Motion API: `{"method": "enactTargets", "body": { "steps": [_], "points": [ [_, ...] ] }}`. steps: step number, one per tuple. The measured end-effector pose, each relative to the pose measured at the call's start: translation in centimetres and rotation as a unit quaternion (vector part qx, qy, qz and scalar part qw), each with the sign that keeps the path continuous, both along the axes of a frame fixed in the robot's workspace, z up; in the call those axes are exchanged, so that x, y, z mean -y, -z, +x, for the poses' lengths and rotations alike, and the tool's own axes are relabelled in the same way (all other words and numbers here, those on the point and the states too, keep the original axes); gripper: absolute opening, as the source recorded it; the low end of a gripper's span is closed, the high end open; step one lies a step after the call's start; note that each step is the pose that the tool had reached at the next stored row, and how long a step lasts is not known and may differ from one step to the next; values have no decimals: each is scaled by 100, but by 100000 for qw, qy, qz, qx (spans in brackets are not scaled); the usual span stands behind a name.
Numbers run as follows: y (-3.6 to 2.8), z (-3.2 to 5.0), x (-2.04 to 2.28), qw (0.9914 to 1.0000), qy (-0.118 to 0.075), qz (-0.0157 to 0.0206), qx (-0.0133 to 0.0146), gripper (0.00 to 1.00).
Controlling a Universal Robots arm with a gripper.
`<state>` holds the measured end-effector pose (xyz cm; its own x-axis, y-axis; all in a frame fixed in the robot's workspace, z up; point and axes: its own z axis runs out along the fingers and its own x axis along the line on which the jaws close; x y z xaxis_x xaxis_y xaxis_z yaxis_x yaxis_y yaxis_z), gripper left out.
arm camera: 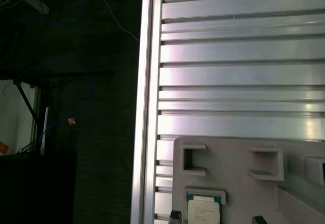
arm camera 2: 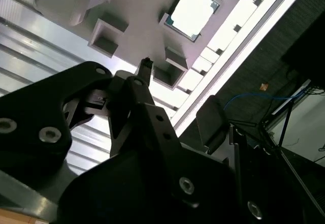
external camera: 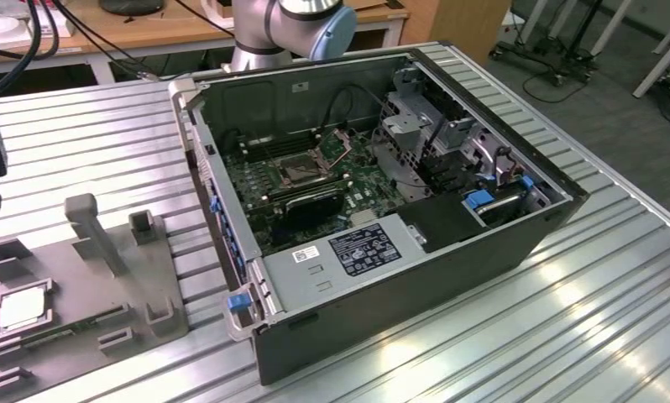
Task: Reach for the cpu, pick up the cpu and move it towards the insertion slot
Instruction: 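Reach for the cpu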
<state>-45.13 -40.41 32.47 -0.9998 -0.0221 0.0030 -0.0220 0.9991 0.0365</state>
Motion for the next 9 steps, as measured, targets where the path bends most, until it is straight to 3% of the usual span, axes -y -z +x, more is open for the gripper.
{"method": "enactTargets", "body": {
  "steps": [6,7,9],
  "points": [
    [4,-1,2,100000,-3,5,17,64],
    [8,-1,5,100000,-6,7,25,70],
    [21,-3,18,100000,-16,-4,22,70]
  ]
}}
